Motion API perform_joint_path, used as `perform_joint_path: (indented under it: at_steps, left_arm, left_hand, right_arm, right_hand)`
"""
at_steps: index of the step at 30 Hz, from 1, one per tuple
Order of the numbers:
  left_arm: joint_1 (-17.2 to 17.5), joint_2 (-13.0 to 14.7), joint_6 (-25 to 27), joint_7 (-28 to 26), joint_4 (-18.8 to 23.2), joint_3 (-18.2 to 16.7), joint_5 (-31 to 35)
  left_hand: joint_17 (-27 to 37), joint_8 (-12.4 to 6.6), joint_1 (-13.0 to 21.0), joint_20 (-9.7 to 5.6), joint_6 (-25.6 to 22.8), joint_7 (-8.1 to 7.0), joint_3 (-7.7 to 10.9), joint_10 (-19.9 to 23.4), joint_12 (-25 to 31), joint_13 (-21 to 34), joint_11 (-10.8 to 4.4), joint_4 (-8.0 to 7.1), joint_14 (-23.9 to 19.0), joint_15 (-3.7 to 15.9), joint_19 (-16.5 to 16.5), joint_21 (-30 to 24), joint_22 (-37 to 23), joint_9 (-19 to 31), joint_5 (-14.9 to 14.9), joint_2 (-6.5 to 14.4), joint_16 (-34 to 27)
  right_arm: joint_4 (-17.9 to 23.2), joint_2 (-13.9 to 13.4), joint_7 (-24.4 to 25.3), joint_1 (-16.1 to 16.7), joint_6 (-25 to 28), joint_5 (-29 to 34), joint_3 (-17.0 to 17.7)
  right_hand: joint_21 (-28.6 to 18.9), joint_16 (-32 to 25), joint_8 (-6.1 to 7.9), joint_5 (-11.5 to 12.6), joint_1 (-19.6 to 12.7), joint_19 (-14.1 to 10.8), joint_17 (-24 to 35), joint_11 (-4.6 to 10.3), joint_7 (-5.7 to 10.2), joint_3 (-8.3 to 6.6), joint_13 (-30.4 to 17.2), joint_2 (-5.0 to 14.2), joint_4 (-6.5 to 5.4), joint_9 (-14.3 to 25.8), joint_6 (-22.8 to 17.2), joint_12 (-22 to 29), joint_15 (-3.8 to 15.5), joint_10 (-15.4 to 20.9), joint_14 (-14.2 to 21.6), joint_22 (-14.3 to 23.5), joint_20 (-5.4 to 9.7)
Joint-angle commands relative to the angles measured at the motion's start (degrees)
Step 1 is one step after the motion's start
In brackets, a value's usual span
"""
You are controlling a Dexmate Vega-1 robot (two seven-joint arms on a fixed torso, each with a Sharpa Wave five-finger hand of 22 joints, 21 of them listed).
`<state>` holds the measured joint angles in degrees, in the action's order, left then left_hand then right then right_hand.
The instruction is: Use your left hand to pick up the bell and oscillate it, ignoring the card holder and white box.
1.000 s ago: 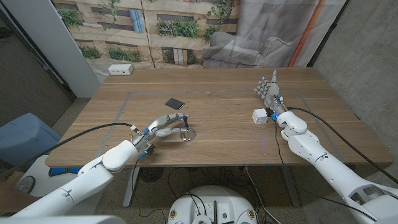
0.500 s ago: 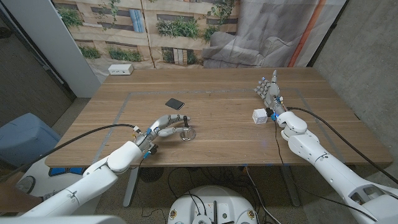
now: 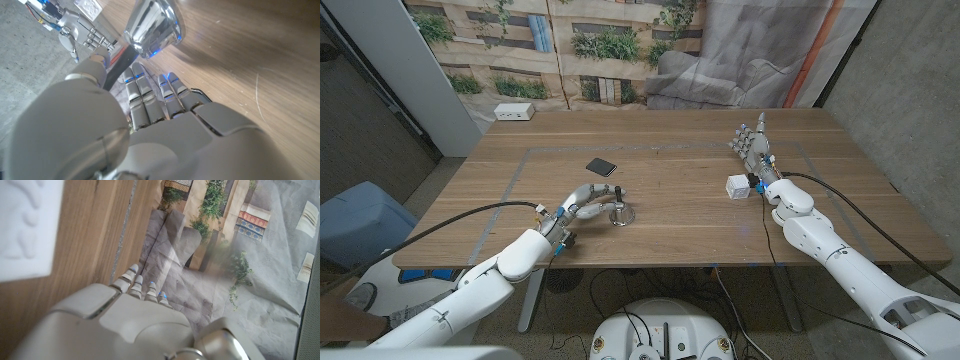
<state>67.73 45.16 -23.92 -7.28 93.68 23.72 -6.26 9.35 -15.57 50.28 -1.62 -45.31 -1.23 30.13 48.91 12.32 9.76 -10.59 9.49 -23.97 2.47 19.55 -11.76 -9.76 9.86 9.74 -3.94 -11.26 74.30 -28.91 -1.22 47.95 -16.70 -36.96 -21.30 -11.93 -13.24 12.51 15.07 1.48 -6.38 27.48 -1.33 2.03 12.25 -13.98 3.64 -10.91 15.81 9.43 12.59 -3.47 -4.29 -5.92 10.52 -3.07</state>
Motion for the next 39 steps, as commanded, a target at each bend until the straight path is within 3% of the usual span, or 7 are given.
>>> perform_joint_path:
  at_steps: [1, 9, 24, 39]
  left_arm:
    - [0.5, -0.8, 0.1, -2.6, 0.2, -0.4, 0.9]
    - [0.6, -1.2, 0.0, -3.6, 0.2, -0.4, 1.8]
    - [1.0, -1.8, -0.1, -5.1, 0.4, -0.5, 2.9]
    - [0.9, -2.6, -1.2, -7.1, 0.0, -0.9, 4.6]
  left_hand:
    - [0.1, 0.20, 0.1, 0.10, -1.5, 0.37, -0.54, 1.8, 0.1, 0.1, -0.47, -0.08, -1.0, 7.11, 0.8, -0.4, -0.3, 0.1, 0.1, 1.0, -0.3]
    - [0.1, 0.48, 0.4, 0.22, -3.7, 0.21, -0.84, 3.6, -0.1, 0.2, -0.36, -0.19, -2.0, 7.57, 1.3, -0.4, -0.3, 0.1, 0.1, 2.3, -0.2]
    - [0.1, 0.91, 1.5, -0.66, -11.0, 0.04, -2.09, 10.7, 0.2, 0.3, 0.42, 0.08, -4.8, 8.66, 2.9, -0.5, -0.4, 0.3, 0.1, 4.7, 0.3]
    - [0.1, 1.29, 3.4, -0.43, -15.7, -0.80, -2.20, 14.9, -0.1, 0.5, -0.77, 0.27, -5.7, 9.07, 3.7, -0.4, -0.4, 0.5, 0.2, 8.1, 0.6]
  right_arm:
    - [0.0, 0.0, 0.0, 0.0, 0.0, 0.0, 0.0]
    - [-0.1, 0.0, 0.0, -0.1, 0.0, 0.0, 0.0]
    - [0.0, -0.1, -0.3, 0.0, 0.0, -0.1, 0.0]
    - [-0.2, 0.1, 0.0, -0.1, 0.0, 0.0, 0.0]
  right_hand:
    - [-0.4, -0.2, 0.33, 0.2, -0.2, -0.3, 0.2, -0.10, -0.07, 0.31, -0.3, 5.56, 0.07, 0.2, 0.4, 0.2, -0.25, -0.6, -0.4, 0.2, -0.02]
    - [-0.4, -0.2, 0.33, 0.2, -0.2, -0.3, 0.2, 0.03, -0.10, 0.31, -0.3, 5.56, 0.07, 0.2, 0.4, 0.2, -0.24, -0.6, -0.4, 0.2, -0.04]
    - [-0.4, -0.2, 0.31, 0.2, -0.2, -0.3, 0.2, 0.00, -0.02, 0.31, -0.3, 5.55, 0.08, 0.2, 0.4, 0.3, -0.23, -0.5, -0.5, 0.2, -0.05]
    - [-0.4, -0.2, 0.33, 0.2, -0.2, -0.4, 0.2, 0.00, -0.05, 0.30, -0.3, 5.56, 0.08, 0.2, 0.4, 0.2, -0.20, -0.6, -0.5, 0.2, -0.03]
